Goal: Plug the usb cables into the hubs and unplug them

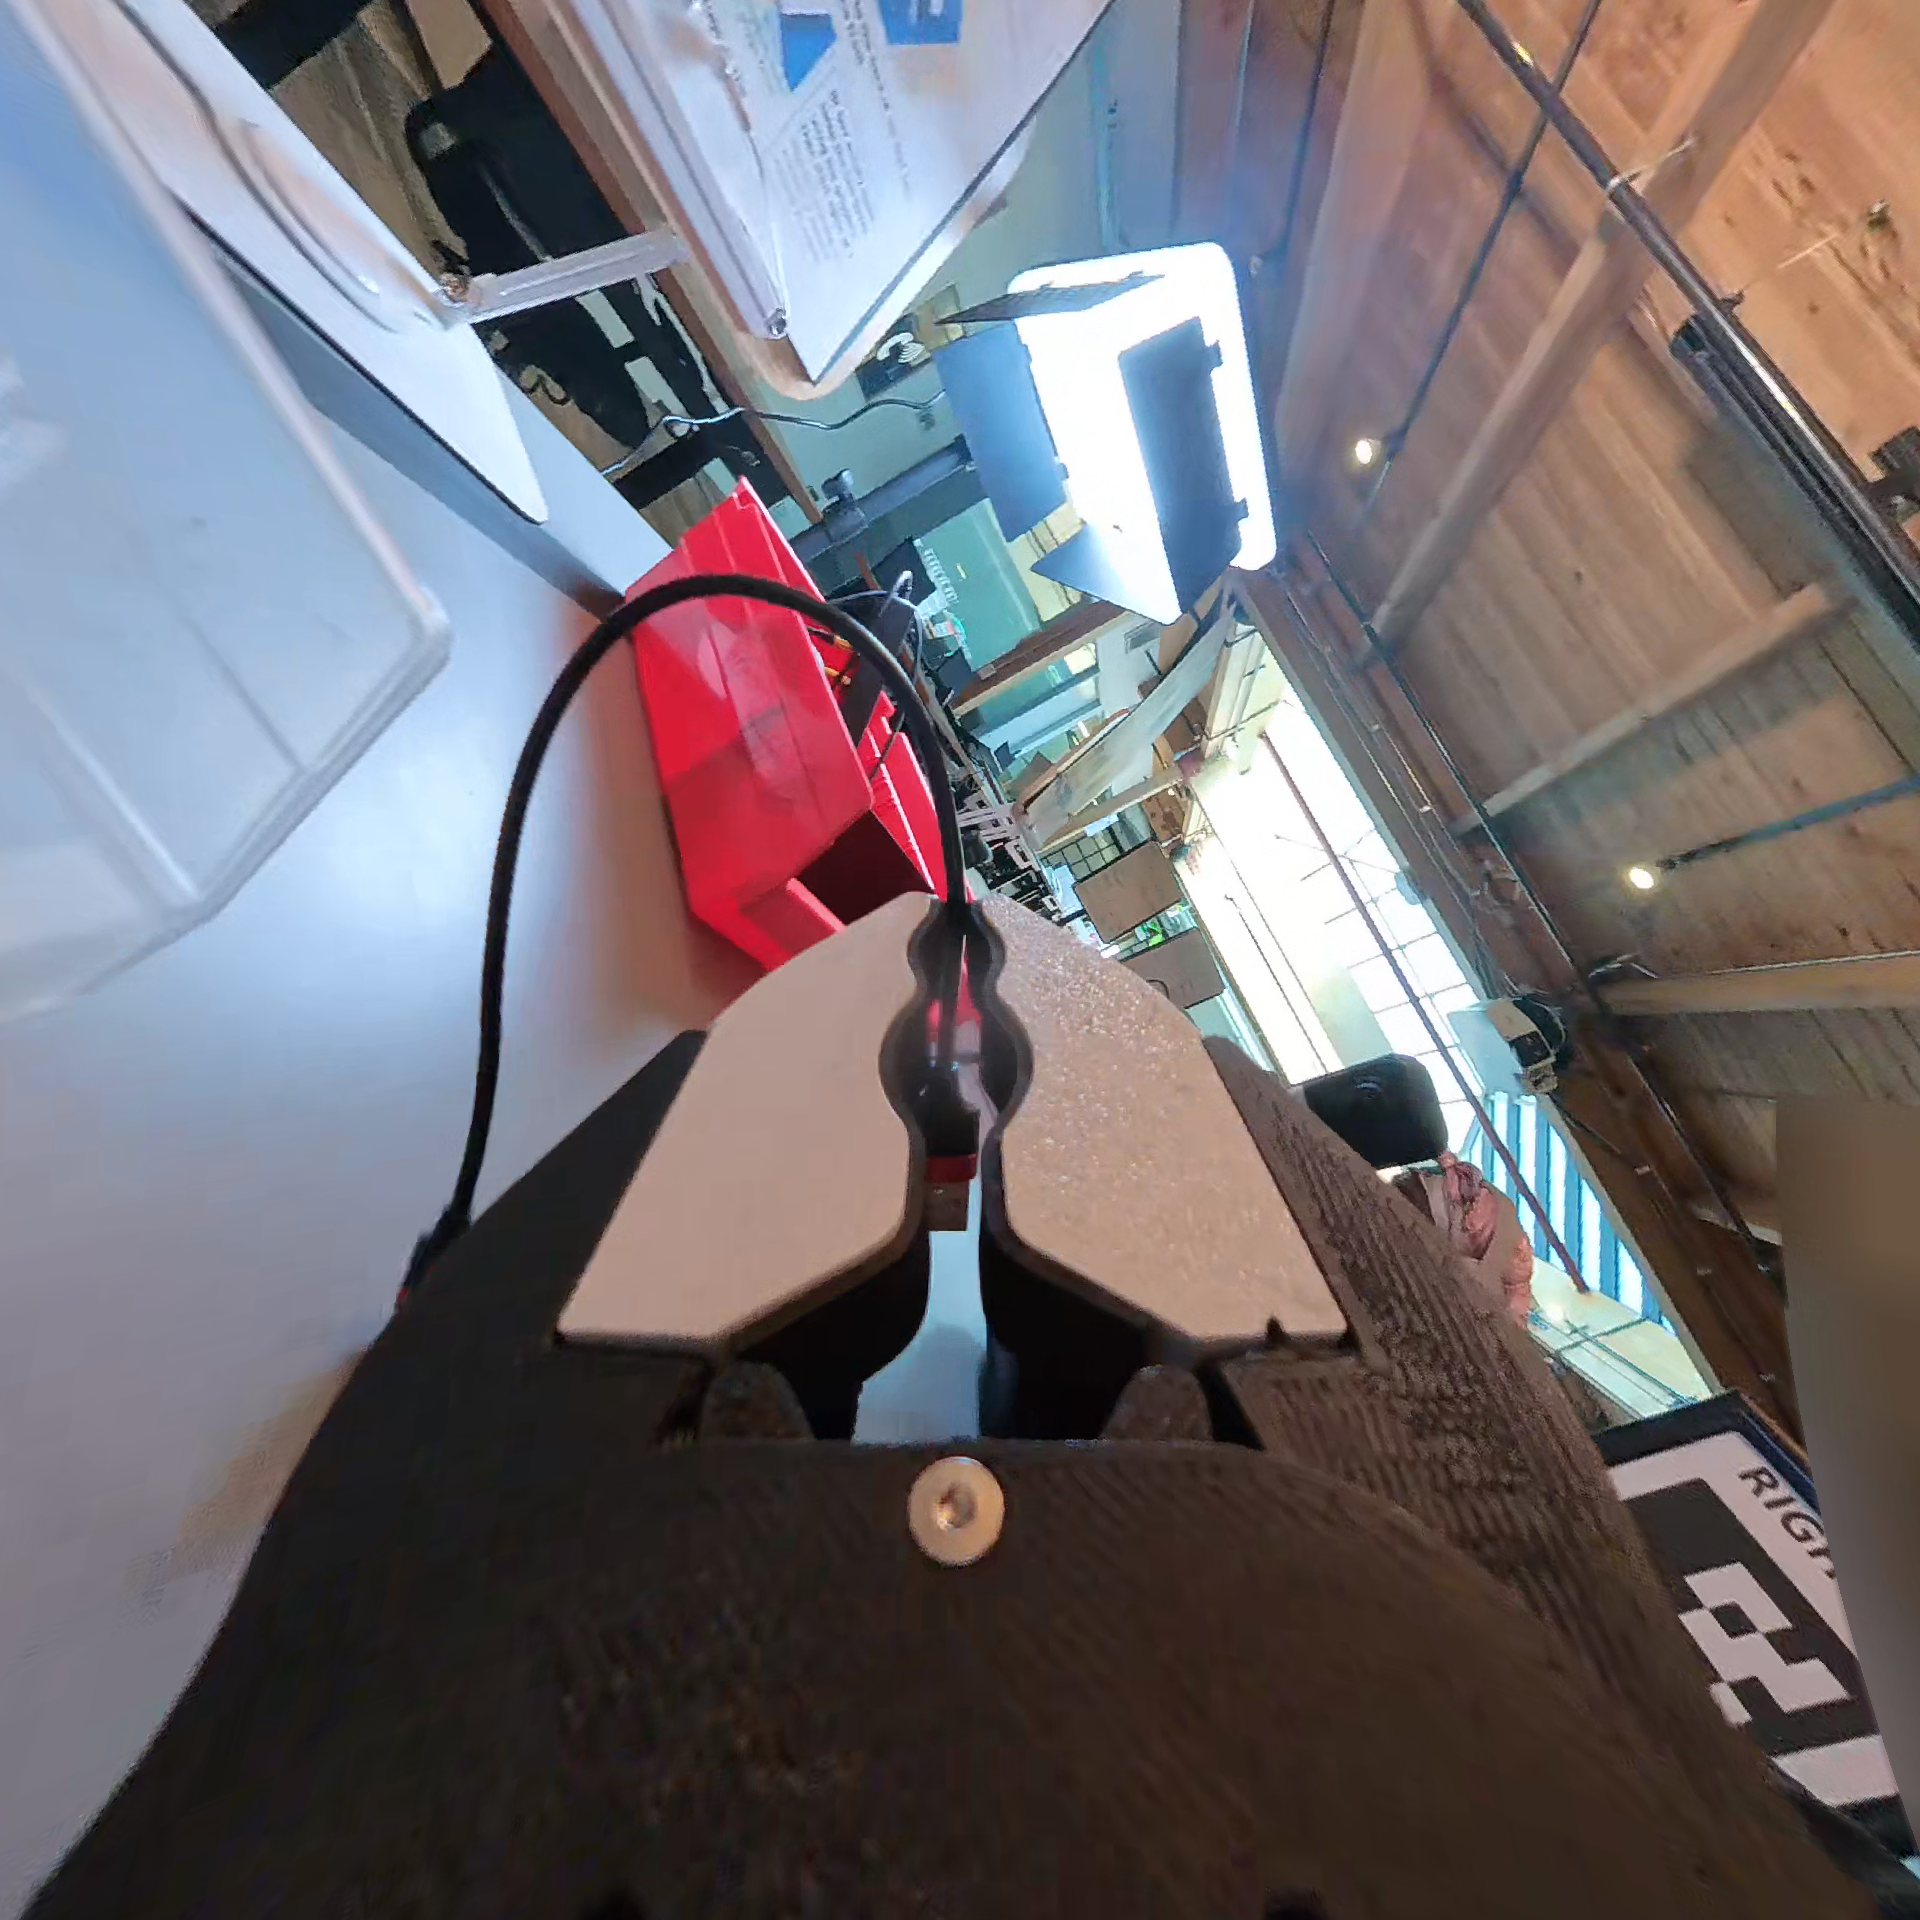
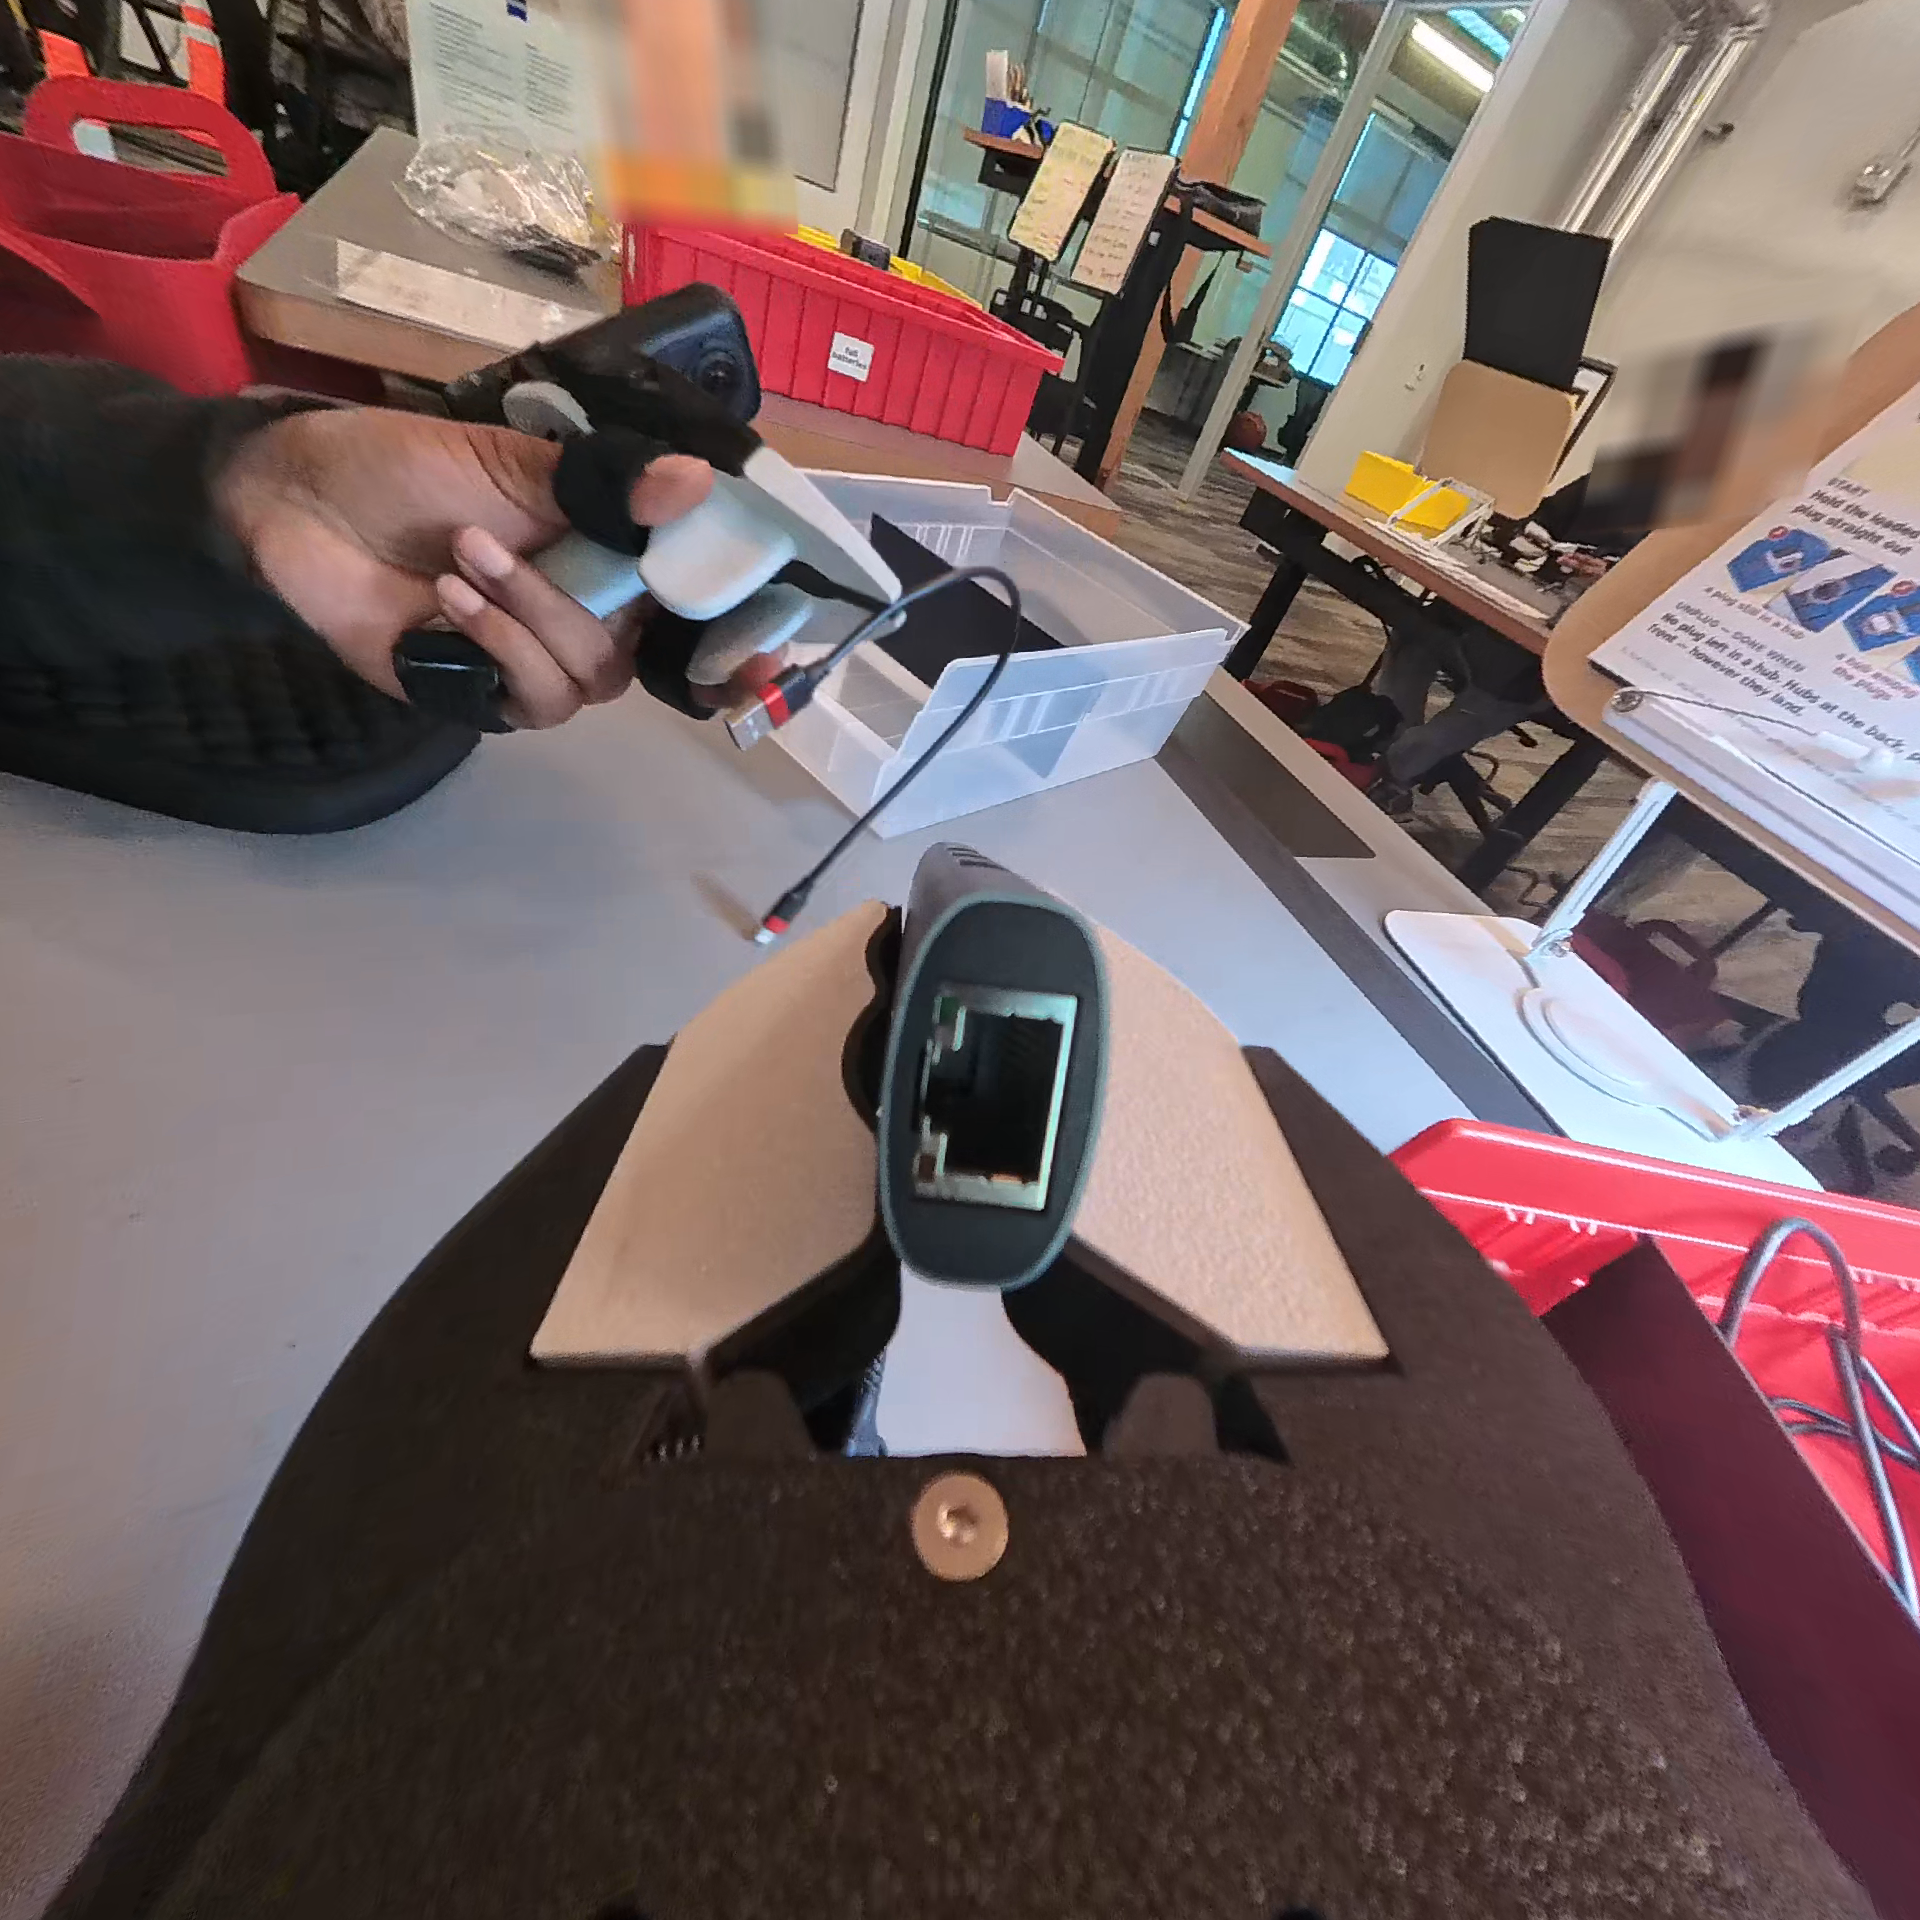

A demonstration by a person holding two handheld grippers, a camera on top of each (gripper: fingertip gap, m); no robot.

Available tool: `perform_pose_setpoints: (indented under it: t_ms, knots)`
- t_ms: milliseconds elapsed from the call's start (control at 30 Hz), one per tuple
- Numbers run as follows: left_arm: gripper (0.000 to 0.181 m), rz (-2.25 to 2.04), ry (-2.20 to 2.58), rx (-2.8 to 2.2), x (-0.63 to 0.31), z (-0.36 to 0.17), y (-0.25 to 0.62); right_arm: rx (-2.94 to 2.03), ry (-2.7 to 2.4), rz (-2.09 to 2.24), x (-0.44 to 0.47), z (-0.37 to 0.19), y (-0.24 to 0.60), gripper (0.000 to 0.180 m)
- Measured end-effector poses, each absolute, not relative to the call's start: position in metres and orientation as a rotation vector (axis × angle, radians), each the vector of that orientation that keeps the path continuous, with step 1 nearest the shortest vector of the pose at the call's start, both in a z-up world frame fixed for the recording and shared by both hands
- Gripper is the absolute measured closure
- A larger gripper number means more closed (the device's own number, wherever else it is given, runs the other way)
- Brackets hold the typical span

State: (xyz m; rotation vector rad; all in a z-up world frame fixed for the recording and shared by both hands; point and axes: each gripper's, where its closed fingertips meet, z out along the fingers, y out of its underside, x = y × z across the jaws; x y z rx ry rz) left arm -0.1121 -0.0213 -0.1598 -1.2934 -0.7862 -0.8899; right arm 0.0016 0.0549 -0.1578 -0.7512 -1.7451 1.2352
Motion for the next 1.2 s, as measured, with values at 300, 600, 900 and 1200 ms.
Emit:
perform_pose_setpoints:
  t_ms: [300, 600, 900, 1200]
  knots:
    - [0.177, -0.635, -0.704, -1.368, -0.098, -0.122, -0.045, -0.711, -1.786, 1.324, 0.009, -0.156, 0.041, 0.161]
    - [0.177, -0.456, -0.669, -1.581, -0.084, -0.163, -0.040, -0.508, -1.817, 1.484, 0.031, -0.143, 0.014, 0.162]
    - [0.177, -0.618, -0.720, -1.606, -0.094, -0.195, -0.014, -0.545, -1.848, 1.441, 0.026, -0.154, 0.019, 0.162]
    - [0.177, -1.003, -0.608, -1.269, -0.081, -0.149, -0.019, -0.577, -1.863, 1.417, 0.022, -0.161, 0.021, 0.161]
